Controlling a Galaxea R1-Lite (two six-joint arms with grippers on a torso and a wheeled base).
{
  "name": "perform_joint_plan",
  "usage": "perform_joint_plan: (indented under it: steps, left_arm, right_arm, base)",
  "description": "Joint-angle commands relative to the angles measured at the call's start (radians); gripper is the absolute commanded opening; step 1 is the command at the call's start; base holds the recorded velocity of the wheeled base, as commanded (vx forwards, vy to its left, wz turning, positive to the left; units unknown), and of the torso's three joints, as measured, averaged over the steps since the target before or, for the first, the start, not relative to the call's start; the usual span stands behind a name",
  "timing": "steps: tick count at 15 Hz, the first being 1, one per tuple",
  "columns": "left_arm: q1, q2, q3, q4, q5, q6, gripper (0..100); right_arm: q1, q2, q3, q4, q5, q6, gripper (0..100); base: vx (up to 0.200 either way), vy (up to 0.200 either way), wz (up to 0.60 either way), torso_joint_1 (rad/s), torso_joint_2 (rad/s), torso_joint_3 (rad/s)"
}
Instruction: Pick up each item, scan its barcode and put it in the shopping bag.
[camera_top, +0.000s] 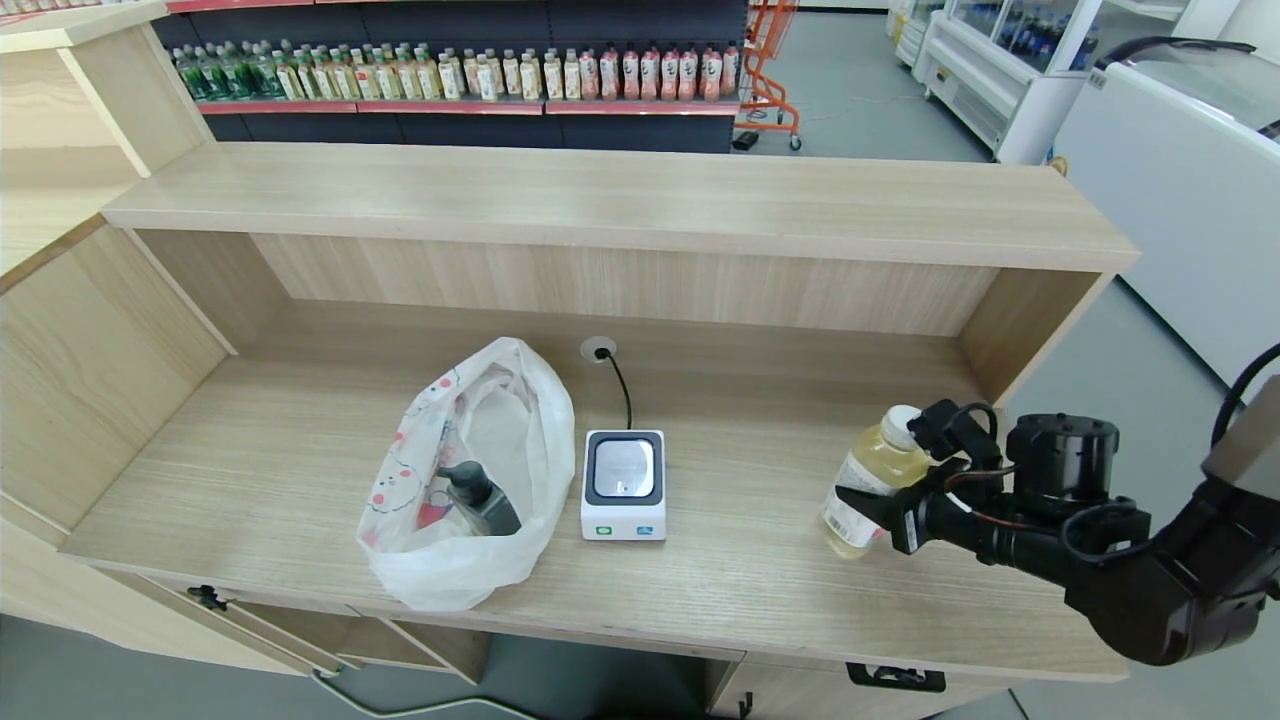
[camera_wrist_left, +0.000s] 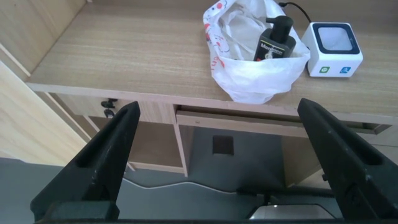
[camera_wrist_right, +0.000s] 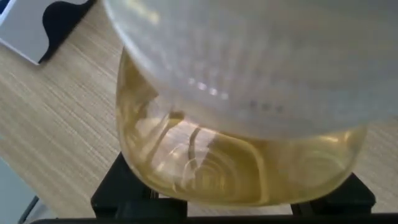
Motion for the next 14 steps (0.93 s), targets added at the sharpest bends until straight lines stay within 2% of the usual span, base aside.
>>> perform_joint_plan:
  steps: [1,4,6,7,9,14]
  left_arm:
    - [0.0,0.0,0.0,0.0,0.0,0.0,100]
    - [0.0,0.0,0.0,0.0,0.0,0.0,100]
    - [0.0,0.0,0.0,0.0,0.0,0.0,100]
    - [0.0,0.0,0.0,0.0,0.0,0.0,100]
    - [0.0,0.0,0.0,0.0,0.0,0.0,100]
    - [0.0,0.0,0.0,0.0,0.0,0.0,100]
  right_arm:
    - [-0.013,-0.153,0.008,0.084,0.018,-0.009,0]
    - [0.01,-0.291,0.005,0.176,0.145,0.091,0]
    - [0.036,-0.348,0.031,0.193,0.294,0.137,0]
    - [0.058,-0.361,0.034,0.205,0.334,0.141,0]
    - [0.111,-0.384,0.034,0.216,0.363,0.167,0]
    - [0.28,-0.437,0.039,0.262,0.36,0.195,0]
  base:
    - [0.0,0.0,0.0,0.0,0.0,0.0]
    - [0.0,0.0,0.0,0.0,0.0,0.0]
    - [0.0,0.0,0.0,0.0,0.0,0.0]
    - [0.0,0.0,0.0,0.0,0.0,0.0]
    - [0.0,0.0,0.0,0.0,0.0,0.0]
    - [0.0,0.0,0.0,0.0,0.0,0.0]
